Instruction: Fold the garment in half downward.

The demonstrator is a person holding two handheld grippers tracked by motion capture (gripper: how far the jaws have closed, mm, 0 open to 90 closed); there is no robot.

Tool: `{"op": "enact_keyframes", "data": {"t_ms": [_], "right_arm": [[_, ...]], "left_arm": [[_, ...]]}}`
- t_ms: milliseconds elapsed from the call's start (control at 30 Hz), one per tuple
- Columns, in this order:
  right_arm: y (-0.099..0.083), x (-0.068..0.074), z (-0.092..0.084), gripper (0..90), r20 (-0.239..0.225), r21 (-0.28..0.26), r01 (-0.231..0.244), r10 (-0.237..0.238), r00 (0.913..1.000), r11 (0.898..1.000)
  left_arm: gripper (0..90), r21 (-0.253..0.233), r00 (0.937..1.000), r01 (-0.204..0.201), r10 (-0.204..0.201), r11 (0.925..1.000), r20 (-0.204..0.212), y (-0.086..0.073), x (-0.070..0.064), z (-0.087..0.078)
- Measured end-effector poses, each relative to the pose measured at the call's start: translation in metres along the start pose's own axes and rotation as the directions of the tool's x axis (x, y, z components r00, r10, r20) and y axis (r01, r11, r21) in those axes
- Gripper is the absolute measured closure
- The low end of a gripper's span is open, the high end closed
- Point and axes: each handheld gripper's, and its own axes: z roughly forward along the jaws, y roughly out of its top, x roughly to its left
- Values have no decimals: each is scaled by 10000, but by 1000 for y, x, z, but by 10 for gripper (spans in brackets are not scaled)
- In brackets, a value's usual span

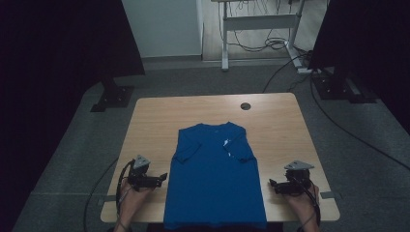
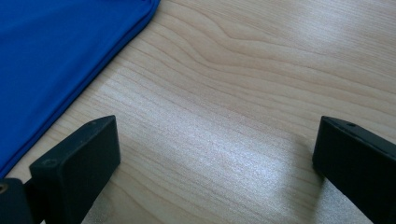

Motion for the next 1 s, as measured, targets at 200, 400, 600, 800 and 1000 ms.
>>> {"op": "enact_keyframes", "data": {"t_ms": [200, 400, 600, 800, 1000], "right_arm": [[0, 0, 0, 5, -4, 4, -7, 7, 10000, 10000], [0, 0, 0, 6, -9, 4, -7, 7, 10000, 10000], [0, 0, 0, 6, -6, -2, -10, 10, 10000, 10000], [0, 0, 0, 6, -8, -1, -15, 15, 10000, 10000], [0, 0, 0, 6, -8, -3, -14, 14, 10000, 10000]], "left_arm": [[39, -147, 9999, -73, 74, 9999, 87, 10, 1, 7], [39, -293, 9996, -118, 125, 9995, 262, 20, 3, 15], [38, -374, 9991, -194, 208, 9991, 377, 29, 5, 24], [39, -474, 9987, -132, 154, 9988, 481, 40, 8, 35], [40, -499, 9987, -228, 250, 9985, 454, 49, 12, 45]]}}
